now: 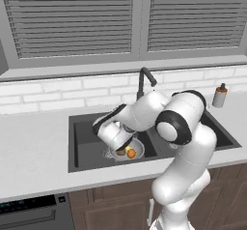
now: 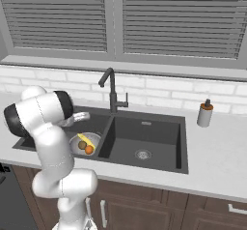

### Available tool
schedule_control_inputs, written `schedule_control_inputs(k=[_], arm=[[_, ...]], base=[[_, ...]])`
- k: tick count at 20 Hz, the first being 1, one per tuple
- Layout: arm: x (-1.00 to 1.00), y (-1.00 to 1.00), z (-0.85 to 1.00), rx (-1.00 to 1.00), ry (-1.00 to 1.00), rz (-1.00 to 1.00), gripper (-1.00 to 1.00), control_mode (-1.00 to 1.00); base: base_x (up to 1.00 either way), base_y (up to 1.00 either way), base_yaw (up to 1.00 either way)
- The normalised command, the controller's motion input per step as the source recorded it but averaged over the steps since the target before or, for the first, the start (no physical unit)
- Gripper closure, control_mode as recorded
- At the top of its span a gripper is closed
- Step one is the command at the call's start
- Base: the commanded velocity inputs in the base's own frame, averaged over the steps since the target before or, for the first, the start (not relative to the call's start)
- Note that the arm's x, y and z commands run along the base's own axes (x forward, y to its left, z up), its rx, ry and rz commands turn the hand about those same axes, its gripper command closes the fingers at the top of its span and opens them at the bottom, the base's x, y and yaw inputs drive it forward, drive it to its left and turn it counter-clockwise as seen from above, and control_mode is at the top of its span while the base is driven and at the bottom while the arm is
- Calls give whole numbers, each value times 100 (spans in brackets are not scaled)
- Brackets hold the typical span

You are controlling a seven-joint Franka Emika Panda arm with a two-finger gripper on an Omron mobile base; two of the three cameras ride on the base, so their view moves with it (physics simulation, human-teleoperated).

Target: Put the colander in the sink, put the kiwi, banana, tangerine in the colander, and turn on the sink faucet and pour water over the colander.

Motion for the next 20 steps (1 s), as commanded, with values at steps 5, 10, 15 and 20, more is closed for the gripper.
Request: schedule_control_inputs(k=[5,10,15,20], arm=[[-12,27,100,-14,-4,8,-100,-100],[0,33,100,-25,4,28,-100,-100],[-5,33,100,-31,5,36,-100,-100],[-32,18,100,-32,2,40,-100,-100]], base=[[0,0,0],[0,0,0],[0,0,0],[0,0,0]])
